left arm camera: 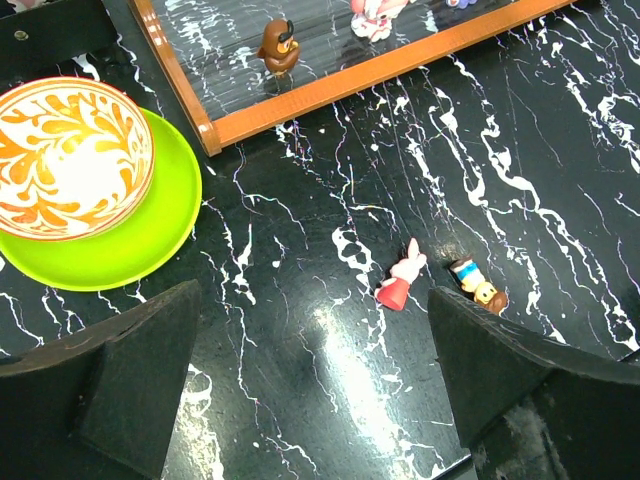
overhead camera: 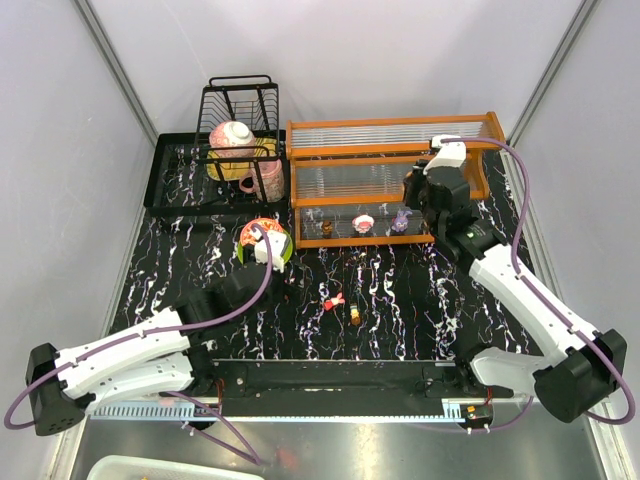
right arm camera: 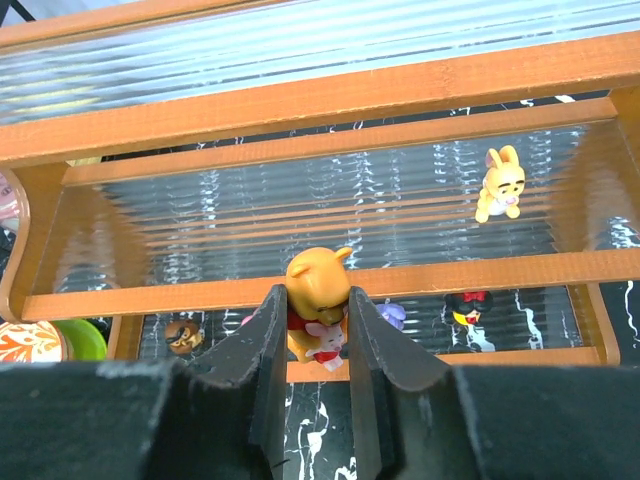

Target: Place and organize the plastic toys onto the shelf

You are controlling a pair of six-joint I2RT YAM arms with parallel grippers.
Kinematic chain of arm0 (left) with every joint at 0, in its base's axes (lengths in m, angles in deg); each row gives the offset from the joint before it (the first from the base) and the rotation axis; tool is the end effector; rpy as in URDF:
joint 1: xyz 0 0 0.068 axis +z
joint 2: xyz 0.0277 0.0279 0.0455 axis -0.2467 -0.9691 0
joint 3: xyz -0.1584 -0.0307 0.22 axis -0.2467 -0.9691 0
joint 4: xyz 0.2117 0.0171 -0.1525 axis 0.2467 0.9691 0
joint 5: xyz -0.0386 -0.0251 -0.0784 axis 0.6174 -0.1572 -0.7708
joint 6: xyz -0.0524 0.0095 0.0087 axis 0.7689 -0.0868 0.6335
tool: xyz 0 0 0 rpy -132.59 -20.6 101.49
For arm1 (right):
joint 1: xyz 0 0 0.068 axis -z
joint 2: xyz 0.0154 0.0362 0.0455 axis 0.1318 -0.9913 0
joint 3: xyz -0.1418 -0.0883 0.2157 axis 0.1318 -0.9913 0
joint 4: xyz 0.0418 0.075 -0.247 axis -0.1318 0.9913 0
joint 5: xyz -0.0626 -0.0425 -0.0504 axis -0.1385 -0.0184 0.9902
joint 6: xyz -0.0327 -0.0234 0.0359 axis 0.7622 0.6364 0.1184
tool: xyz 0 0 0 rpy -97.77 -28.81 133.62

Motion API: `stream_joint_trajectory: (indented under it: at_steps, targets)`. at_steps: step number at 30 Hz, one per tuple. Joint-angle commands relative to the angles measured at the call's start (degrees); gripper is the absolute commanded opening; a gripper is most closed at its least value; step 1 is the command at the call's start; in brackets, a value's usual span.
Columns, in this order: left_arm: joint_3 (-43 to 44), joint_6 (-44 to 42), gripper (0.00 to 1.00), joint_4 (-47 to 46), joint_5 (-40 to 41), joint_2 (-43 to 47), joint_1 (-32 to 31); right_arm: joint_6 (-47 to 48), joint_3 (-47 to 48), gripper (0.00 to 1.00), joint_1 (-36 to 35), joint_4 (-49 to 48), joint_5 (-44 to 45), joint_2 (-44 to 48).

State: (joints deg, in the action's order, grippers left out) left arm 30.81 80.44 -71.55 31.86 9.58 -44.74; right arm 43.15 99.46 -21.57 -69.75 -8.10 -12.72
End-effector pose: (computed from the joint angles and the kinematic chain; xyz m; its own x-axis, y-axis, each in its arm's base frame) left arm 0.1083 -0.1502 0.2696 -0.4466 0.0752 -0.8916 0.4375 0.8876 -0.1443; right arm 0.2439 0.1194 0.3661 -0.2509 0.1051 -0.9623 -0.0463 0.9917 0.1203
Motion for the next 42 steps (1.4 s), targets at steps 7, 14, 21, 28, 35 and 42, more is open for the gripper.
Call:
stream_joint_trajectory:
  at_steps: [7, 14, 21, 28, 35, 42]
  targets:
    - [0.7, -0.8, 0.97, -1.0, 1.2, -0.2, 0.4, 3.6, 0.4, 0.0, 2.2, -2.7, -1.5, -2.0]
    - [1.0, -0.9, 0.98, -0.8, 1.3, 0.2, 0.5, 0.6, -0.6, 0.0, 4.0, -7.2, 2.4, -5.0]
    - [0.7, -0.7, 0.99, 0.1, 1.9, 1.7, 0.5, 0.0, -0.3, 0.0, 4.2, -9.7, 6.7, -9.2]
    - [0.7, -0.9, 0.99, 0.4, 2.2, 2.1, 0.5, 0.3, -2.2, 0.0, 4.4, -16.9, 9.8, -11.9]
    - [1.0, -0.9, 0.99, 0.6, 2.4, 1.4, 0.6, 0.3, -2.3, 0.0, 4.5, -19.3, 13.2, -14.2]
    - [0.6, -0.9, 0.99, 0.6, 2.6, 1.8, 0.7, 0.7, -2.2, 0.0, 5.1, -21.0, 13.5, -16.5]
